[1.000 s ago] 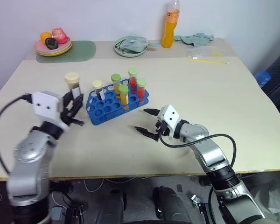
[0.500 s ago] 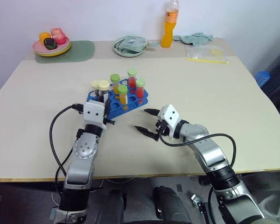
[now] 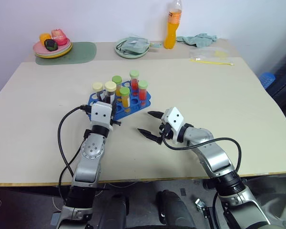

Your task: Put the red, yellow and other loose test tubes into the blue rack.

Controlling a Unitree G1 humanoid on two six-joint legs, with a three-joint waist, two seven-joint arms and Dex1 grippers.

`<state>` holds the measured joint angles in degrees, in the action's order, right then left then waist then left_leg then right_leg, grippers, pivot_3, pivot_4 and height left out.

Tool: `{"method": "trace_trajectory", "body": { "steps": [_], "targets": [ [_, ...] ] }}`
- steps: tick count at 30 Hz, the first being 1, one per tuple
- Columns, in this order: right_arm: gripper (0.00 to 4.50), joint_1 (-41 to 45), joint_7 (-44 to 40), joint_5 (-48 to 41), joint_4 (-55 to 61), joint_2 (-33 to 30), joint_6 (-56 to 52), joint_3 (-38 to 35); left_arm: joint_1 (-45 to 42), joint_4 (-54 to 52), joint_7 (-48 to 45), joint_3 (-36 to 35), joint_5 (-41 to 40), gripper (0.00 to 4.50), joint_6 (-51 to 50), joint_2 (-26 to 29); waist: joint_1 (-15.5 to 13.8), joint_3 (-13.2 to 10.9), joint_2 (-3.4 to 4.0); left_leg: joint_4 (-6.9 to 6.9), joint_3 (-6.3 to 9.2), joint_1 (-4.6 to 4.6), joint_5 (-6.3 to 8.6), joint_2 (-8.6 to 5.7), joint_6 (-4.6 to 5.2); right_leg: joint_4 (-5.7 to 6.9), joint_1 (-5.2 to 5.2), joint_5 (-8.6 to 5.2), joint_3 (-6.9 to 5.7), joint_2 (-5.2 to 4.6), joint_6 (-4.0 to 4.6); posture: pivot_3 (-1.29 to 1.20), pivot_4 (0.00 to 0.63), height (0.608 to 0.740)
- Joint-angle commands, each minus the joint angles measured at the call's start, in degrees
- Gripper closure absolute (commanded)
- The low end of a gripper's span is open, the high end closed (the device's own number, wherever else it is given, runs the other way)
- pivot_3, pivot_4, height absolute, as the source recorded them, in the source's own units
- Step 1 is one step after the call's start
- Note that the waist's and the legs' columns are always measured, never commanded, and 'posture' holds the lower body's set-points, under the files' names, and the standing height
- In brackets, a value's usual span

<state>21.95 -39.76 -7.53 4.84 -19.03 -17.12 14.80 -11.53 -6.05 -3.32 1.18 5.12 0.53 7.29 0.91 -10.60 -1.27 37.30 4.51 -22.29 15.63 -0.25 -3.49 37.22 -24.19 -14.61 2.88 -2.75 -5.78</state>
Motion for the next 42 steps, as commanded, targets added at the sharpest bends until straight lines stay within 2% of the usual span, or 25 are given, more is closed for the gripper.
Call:
{"method": "trace_trajectory", "body": {
  "steps": [1,7,16,27,28,30,31,32,33,34,39,42],
  "targets": [
    [0.3,-0.2,0.12,-0.39,3.24,0.34,0.58,-0.39,2.38,-2.38,-0.14,-0.46,0.45,3.75,-1.11,0.77,0.01,0.01,0.01,0.0,0.0,0.0,0.0,0.0,0.0,0.01,0.0,0.0,0.0,0.0,0.0,0.0,0.15,0.74],
    [0.3,-0.3,-0.01,-0.25,2.97,0.44,0.91,-0.13,3.17,-3.49,0.14,-0.82,0.83,3.75,-1.84,1.62,-0.07,0.02,0.03,0.0,0.0,0.01,0.0,0.0,0.0,0.0,0.01,0.0,0.0,0.0,0.0,0.0,0.15,0.74],
    [0.3,-0.34,0.19,-0.08,3.09,0.46,1.0,0.07,0.56,-0.3,-0.69,-0.32,-1.35,3.75,-1.75,-0.58,-0.11,0.02,0.03,0.01,0.0,0.01,0.0,0.0,0.0,0.0,0.03,0.0,0.0,0.0,0.0,0.0,0.15,0.74],
    [0.3,-0.34,0.27,-0.1,3.31,0.29,0.95,0.03,1.74,-0.04,-0.86,-0.79,-1.88,3.75,-1.66,-1.62,-0.11,0.03,0.04,0.01,0.0,0.01,0.0,0.0,0.0,0.0,0.03,0.0,0.0,0.0,0.0,0.0,0.15,0.74],
    [0.3,-0.3,0.21,-0.14,3.27,0.28,0.97,0.01,1.83,0.02,-0.88,-0.85,-1.97,2.69,-1.59,-1.67,-0.11,0.03,0.04,0.01,0.0,0.01,0.0,0.0,0.0,0.0,0.03,0.0,0.0,0.0,0.0,0.0,0.15,0.74],
    [0.3,-0.2,0.05,-0.19,3.14,0.24,1.05,0.01,2.13,0.13,-0.26,-1.05,-1.79,1.85,-1.24,-1.88,-0.09,0.03,0.04,0.01,0.0,0.01,0.0,0.0,0.0,0.0,0.03,0.0,0.0,0.0,0.0,0.0,0.15,0.74],
    [0.3,-0.15,-0.05,-0.22,3.05,0.21,1.09,0.0,2.29,0.17,0.3,-1.32,-1.8,1.2,-1.14,-2.15,-0.09,0.02,0.04,0.01,0.0,0.01,0.0,0.0,0.0,-0.01,0.03,0.0,0.0,0.0,0.0,0.0,0.15,0.74],
    [0.3,-0.09,-0.08,-0.21,2.99,0.23,1.1,0.04,2.43,0.18,0.69,-1.62,-1.96,0.87,-1.1,-2.36,-0.09,0.02,0.04,0.01,0.01,0.01,0.0,0.0,0.0,0.0,0.03,0.0,0.0,0.01,0.0,0.0,0.15,0.74],
    [0.3,-0.03,-0.13,-0.19,2.93,0.25,1.11,0.09,2.57,0.13,0.97,-1.88,-2.18,0.32,-1.08,-2.49,-0.1,0.03,0.04,0.01,0.03,0.01,0.0,0.0,0.0,0.0,0.03,0.0,-0.01,0.02,0.0,0.0,0.15,0.74],
    [0.3,0.01,-0.17,-0.17,2.91,0.28,1.1,0.14,2.68,0.06,1.09,-2.05,-2.37,0.03,-1.01,-2.5,-0.11,0.03,0.04,0.01,0.03,0.01,0.0,0.01,0.0,0.0,0.03,0.0,-0.01,0.02,0.0,0.0,0.15,0.74],
    [0.3,-0.12,-0.56,-0.28,3.49,-0.21,1.01,-0.11,4.86,-3.73,1.19,-4.1,-4.18,0.03,-0.84,-2.42,0.03,0.03,0.04,0.01,0.02,0.01,0.0,0.0,0.0,0.0,0.03,0.0,-0.01,0.02,0.0,0.0,0.15,0.74],
    [0.3,-0.24,-2.04,-1.29,5.14,-2.26,0.23,-1.59,9.02,-10.68,-1.26,-7.51,-7.07,0.03,-2.79,0.45,0.08,0.02,0.04,0.0,0.02,0.01,0.0,0.02,0.0,-0.01,0.02,0.0,0.0,0.02,0.0,0.0,0.15,0.74]
  ]
}}
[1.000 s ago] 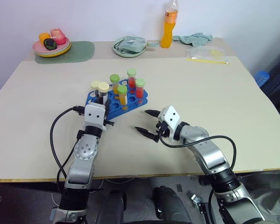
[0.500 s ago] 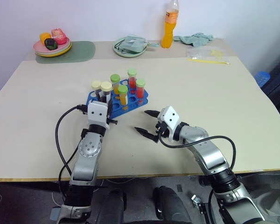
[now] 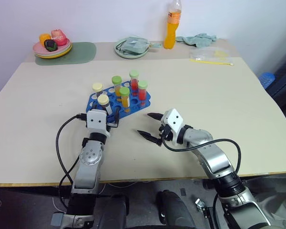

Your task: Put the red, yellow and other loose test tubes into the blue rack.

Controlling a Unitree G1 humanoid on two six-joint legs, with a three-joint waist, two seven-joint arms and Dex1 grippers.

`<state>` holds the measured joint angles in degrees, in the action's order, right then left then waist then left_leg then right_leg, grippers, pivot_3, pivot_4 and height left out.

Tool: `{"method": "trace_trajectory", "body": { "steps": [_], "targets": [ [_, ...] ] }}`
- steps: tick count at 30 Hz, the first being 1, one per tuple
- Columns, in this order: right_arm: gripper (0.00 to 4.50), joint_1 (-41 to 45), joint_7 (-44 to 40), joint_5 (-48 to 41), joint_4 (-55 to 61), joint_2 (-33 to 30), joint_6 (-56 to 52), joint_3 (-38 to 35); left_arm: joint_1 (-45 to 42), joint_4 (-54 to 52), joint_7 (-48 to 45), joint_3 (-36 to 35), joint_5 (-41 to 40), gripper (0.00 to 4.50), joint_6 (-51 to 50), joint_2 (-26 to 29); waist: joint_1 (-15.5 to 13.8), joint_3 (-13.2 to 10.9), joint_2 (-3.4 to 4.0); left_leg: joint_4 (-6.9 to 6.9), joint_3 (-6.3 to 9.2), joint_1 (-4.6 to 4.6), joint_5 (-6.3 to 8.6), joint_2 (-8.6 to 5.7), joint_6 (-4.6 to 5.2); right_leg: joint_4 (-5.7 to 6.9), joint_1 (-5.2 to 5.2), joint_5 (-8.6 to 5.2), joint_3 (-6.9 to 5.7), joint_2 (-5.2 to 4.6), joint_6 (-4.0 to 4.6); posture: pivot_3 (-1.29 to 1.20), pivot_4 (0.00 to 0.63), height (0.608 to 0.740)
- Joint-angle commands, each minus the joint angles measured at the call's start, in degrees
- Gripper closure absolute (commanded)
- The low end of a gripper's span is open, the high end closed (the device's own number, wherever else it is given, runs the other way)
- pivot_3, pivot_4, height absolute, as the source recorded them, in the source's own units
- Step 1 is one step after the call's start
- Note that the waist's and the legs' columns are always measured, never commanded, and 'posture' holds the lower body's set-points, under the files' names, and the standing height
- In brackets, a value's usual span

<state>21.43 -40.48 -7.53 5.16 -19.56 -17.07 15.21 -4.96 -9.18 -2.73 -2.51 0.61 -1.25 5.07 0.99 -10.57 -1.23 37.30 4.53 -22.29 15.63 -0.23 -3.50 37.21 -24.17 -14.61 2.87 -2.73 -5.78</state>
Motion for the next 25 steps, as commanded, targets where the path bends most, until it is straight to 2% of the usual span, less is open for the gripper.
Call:
{"method": "trace_trajectory", "body": {
  "steps": [1,6,11,14,18,25],
  "targets": [
    [0.3,0.15,-2.29,-2.19,5.5,-2.86,-0.36,-2.97,3.99,-9.89,-3.25,-4.82,-3.84,0.03,-2.14,4.01,0.03,0.0,0.01,-0.01,0.0,0.0,0.0,0.01,0.0,0.0,-0.01,0.0,0.0,0.0,0.0,0.0,0.15,0.74],
    [0.3,0.02,-6.28,-7.19,4.89,-10.91,-4.01,-11.43,14.92,-19.47,-14.19,-12.98,-14.09,0.03,-9.88,14.41,-0.13,-0.01,0.01,-0.01,-0.03,-0.01,0.0,0.02,0.01,-0.03,0.02,-0.01,0.0,-0.01,0.01,0.0,0.15,0.74],
    [0.3,-0.12,-8.46,-10.61,-0.41,-18.07,-6.1,-20.26,24.53,-18.55,-23.31,-22.89,-20.93,0.03,-12.37,22.68,-0.16,-0.02,0.02,-0.01,-0.05,0.0,0.01,0.03,0.02,-0.08,0.04,-0.03,0.0,0.01,0.04,0.0,0.15,0.74],
    [0.3,-0.68,-10.09,-10.25,-4.4,-21.14,-4.35,-22.3,25.89,-17.17,-25.14,-25.32,-21.95,0.03,-12.75,24.46,-0.19,-0.02,0.02,-0.01,-0.06,0.0,0.01,0.04,0.02,-0.11,0.07,-0.05,0.0,0.02,0.06,0.0,0.15,0.74],
    [0.3,-0.11,-11.15,-9.49,-8.53,-22.2,-1.94,-22.55,26.03,-18.12,-24.99,-25.97,-22.61,0.03,-13.7,24.39,-0.02,-0.02,0.02,-0.02,-0.08,0.01,0.01,0.04,0.02,-0.12,0.08,-0.04,0.0,0.02,0.04,0.0,0.15,0.74],
    [0.3,2.09,-11.05,-7.48,-13.6,-20.12,2.14,-19.95,26.47,-21.25,-20.71,-23.43,-20.92,0.03,-14.74,21.08,0.07,-0.02,0.03,-0.02,-0.08,0.03,0.01,0.07,0.02,-0.1,0.08,-0.03,0.02,0.04,0.03,0.0,0.15,0.74]
  ]
}}
